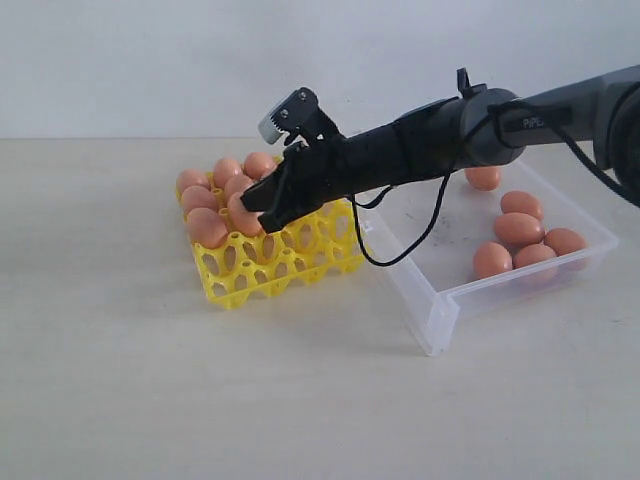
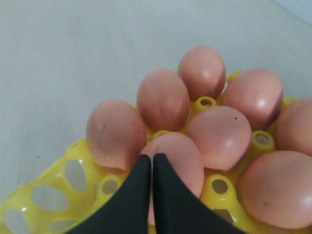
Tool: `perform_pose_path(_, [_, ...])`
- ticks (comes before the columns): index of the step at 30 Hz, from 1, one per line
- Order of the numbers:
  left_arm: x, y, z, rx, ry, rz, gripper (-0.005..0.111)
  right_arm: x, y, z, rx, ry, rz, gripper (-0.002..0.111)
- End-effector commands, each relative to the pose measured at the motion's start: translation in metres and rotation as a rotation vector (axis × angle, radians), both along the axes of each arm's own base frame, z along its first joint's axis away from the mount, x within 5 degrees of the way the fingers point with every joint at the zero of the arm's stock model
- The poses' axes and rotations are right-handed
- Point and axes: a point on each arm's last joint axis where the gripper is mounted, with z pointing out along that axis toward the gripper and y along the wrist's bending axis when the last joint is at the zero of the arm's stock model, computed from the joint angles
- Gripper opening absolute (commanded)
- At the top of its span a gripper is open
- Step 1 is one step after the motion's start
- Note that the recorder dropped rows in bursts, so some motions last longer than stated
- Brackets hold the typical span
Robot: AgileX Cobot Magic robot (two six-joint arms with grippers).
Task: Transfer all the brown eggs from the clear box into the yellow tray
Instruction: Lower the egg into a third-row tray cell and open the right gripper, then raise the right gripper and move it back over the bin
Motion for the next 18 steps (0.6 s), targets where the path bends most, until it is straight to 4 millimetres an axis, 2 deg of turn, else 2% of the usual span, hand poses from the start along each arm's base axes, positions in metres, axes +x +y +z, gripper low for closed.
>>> perform_pose_path(1, [0.000, 0.000, -0.001, -0.014, 0.002, -0.006, 0.078, -0.003, -0.004, -0.004, -0.022, 0.022, -0.013, 0.000])
perform_pose_path(6, [0.000, 0.000, -0.001, -0.014, 0.002, -0.006, 0.078, -0.012, -0.010, -0.022, -0.069, 0.064, -0.026, 0.000])
perform_pose_path(10, [0.000, 0.000, -0.001, -0.014, 0.002, -0.006, 0.078, -0.014, -0.012, -0.017, -0.060, 0.061, -0.012, 0.000])
perform_pose_path(12, [0.000, 0.000, -0.001, -0.014, 0.002, -0.006, 0.078, -0.014, -0.012, 0.001, -0.045, 0.030, -0.020, 0.000])
perform_pose_path(18, [0.000, 0.000, -0.001, -0.014, 0.002, -0.006, 0.078, -0.027, -0.025, 0.080, -0.046, -0.163, -0.077, 0.000])
